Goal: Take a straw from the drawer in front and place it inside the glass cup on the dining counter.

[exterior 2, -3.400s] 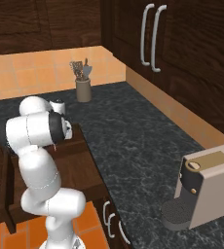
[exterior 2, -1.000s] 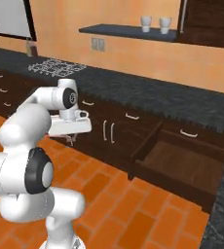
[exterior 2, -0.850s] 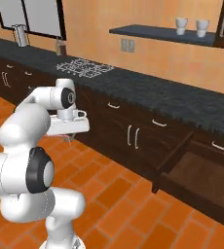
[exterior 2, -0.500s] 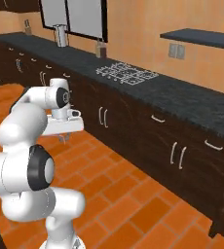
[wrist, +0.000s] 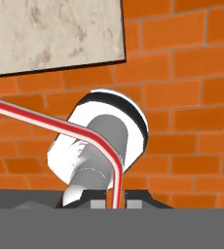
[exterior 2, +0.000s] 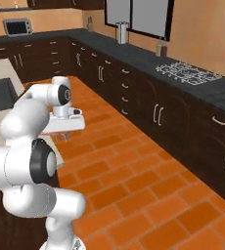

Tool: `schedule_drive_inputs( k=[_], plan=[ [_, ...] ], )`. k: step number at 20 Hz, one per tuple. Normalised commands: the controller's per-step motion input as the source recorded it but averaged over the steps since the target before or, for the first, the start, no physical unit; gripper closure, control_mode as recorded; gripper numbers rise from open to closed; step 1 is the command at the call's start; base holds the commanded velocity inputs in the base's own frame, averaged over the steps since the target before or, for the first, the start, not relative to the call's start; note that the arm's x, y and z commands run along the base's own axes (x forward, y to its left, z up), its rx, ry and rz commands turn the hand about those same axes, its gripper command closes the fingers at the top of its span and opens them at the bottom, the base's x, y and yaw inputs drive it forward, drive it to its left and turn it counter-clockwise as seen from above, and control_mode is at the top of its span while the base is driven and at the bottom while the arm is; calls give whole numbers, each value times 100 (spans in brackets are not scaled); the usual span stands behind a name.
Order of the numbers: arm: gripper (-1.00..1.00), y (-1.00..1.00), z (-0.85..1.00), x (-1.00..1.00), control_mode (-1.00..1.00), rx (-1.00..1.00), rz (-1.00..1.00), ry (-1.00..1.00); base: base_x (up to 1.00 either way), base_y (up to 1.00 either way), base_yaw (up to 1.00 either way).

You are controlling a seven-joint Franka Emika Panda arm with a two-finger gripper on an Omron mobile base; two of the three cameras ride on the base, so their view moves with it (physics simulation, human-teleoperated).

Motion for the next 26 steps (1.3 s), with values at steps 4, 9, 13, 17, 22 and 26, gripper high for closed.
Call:
schedule_drive_inputs(
  k=[4, 9, 13, 17, 22, 26],
  plan=[
    [100, 0, 0, 0, 100, 0, 0, 0, -34, 95, 38],
    [100, 0, 0, 0, 100, 0, 0, 0, -23, 100, 41],
    [100, 0, 0, 0, 100, 0, 0, 0, -37, 100, 39],
    [100, 0, 0, 0, 100, 0, 0, 0, -31, 100, 34],
    [100, 0, 0, 0, 100, 0, 0, 0, -25, 100, 29],
    [100, 0, 0, 0, 100, 0, 0, 0, -12, 100, 12]
  ],
)
